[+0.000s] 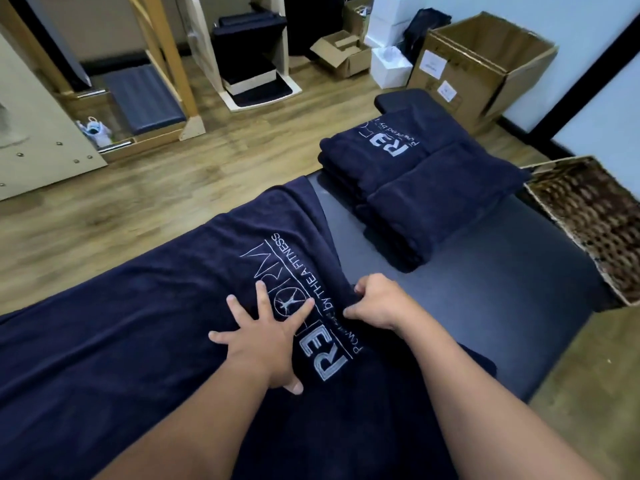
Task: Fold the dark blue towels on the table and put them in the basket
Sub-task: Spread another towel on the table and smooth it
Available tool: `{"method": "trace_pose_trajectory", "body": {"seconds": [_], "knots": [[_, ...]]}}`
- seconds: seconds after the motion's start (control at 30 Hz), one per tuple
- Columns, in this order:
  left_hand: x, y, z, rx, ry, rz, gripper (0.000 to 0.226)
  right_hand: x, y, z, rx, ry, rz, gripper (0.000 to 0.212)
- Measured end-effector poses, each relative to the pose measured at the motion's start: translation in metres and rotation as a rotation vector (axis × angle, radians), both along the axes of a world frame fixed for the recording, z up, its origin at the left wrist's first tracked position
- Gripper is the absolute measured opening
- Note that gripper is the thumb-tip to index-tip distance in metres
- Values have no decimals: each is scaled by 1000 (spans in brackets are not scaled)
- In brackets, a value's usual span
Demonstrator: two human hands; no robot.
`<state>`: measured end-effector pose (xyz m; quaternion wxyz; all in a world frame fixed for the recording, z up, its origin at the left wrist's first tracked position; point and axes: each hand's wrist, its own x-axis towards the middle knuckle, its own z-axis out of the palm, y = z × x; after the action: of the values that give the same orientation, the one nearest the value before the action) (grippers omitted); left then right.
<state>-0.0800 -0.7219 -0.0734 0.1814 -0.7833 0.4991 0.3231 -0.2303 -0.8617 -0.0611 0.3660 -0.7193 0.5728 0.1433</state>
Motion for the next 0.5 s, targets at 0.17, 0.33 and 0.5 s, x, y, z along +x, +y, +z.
{"method": "trace_pose_trajectory", "body": {"seconds": [0.17, 0.33, 0.5], "knots": [[-2, 0, 0, 26, 7, -17, 143, -14, -15, 4, -358, 20, -192, 14], [-2, 0, -2, 21, -3, -15, 144, -25, -9, -19, -513, 39, -214, 22], [-1, -1, -2, 26, -4, -26, 144, 5, -16, -31, -659, -53, -13, 29]]}}
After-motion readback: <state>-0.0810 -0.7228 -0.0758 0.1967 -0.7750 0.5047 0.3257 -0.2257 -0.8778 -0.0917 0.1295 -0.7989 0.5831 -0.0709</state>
